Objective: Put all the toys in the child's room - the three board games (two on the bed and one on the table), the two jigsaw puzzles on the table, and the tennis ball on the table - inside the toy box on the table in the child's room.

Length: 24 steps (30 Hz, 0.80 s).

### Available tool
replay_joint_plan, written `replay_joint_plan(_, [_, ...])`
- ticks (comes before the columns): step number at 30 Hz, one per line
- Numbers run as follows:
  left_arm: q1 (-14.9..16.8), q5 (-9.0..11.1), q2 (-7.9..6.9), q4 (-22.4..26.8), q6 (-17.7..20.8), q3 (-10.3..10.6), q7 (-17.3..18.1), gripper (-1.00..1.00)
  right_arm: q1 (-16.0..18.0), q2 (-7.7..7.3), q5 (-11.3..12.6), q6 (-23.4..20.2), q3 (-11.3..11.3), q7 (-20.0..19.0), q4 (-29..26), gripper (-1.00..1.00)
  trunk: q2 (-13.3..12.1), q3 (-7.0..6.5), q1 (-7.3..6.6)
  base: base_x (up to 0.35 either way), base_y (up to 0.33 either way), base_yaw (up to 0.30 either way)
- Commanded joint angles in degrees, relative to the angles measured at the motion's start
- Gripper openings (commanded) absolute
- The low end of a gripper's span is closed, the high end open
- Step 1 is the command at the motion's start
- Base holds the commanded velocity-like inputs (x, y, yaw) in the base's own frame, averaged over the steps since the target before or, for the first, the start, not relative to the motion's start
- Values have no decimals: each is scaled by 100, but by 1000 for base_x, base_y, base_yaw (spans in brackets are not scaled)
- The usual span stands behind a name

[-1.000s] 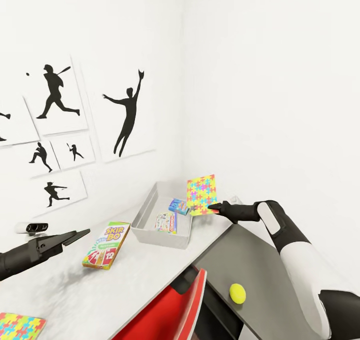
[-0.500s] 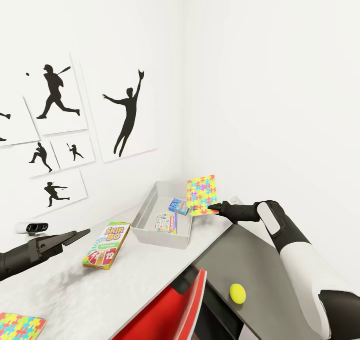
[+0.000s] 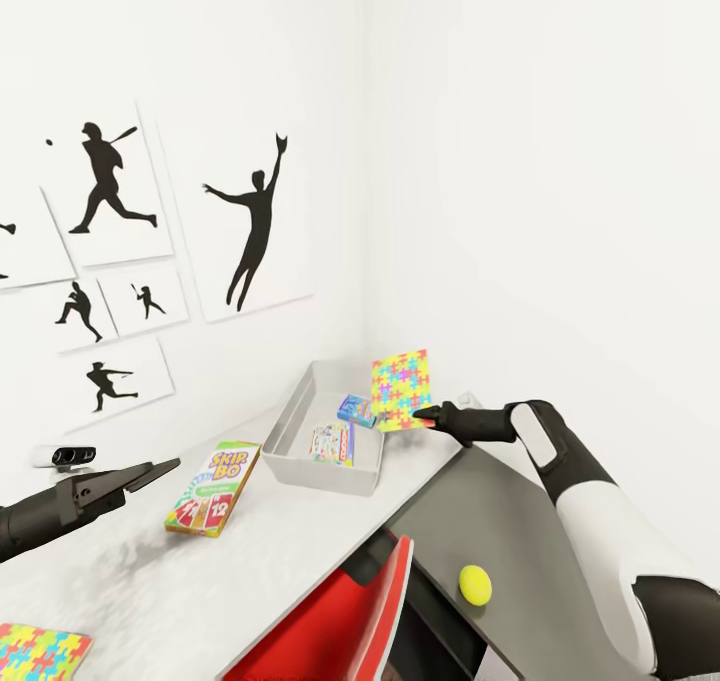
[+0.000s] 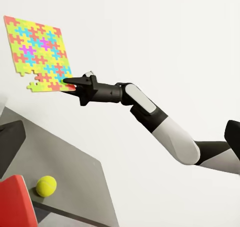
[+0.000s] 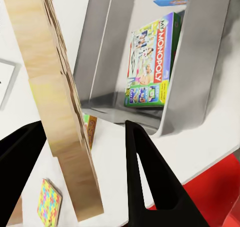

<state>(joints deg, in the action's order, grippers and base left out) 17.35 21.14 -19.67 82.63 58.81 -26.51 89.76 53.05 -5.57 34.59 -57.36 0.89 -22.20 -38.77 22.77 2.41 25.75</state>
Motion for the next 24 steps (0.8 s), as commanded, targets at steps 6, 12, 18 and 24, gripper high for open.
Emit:
replay_joint_plan(6, [5,-5,-1,1,61,-2,24,100,482,78,-58,11,9,-20,577,-100,14,70,4,0,0,0])
replay_joint_plan(12, [5,-5,-1,0,61,-3,24,100,892,158,-75,250,6,-2,1131,-100,14,126,4,0,0,0])
replay_joint_plan(18, [4,-5,-1,1,61,-1,24,100,1202,254,-54,428,3,410,1483,-100,14,183,4,0,0,0])
replay_joint_plan(24, [5,-5,-1,1,61,5,24,100,1246,506,-55,456,7,588,1524,-100,14,239,4,0,0,0])
